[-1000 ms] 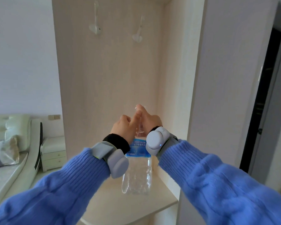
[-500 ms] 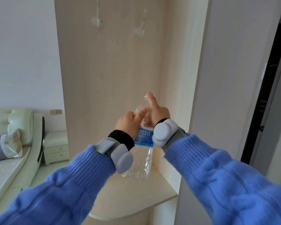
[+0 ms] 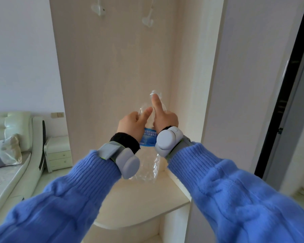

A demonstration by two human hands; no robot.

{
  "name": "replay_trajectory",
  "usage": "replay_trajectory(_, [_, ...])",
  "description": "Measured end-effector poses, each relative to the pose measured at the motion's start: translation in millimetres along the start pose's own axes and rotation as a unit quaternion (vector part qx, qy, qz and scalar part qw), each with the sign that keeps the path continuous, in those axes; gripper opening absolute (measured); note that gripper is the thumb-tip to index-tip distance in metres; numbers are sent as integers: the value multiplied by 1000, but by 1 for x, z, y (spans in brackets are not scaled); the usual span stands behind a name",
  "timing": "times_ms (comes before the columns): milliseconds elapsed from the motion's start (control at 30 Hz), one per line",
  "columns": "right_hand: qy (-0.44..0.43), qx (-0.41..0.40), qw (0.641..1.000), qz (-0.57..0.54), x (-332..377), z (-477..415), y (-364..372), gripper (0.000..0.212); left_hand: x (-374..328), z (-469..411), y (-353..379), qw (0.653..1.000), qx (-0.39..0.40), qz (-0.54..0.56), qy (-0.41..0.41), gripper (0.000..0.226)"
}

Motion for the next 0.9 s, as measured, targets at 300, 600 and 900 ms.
replay_trajectory(300, [-25, -24, 999, 10, -4, -7, 2, 72, 16, -4, 5, 999, 17, 35, -19, 54])
replay_trajectory(600, [-47, 14, 997, 60, -2, -5, 8, 67, 7, -13, -5, 997, -6, 64, -45, 57])
replay_trajectory(900, [-64, -19, 998, 12, -13, -6, 6, 64, 24, 12, 8, 990, 40, 134, -23, 31])
Point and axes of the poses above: each hand's wrist, its own z-axis away from the middle knuckle, its own y-axis out of the palm, x = y × z, the point moved 3 cm from there along -z, towards the middle knuckle, and after that the axes turned 6 degrees about -y, right-handed, at the moved point
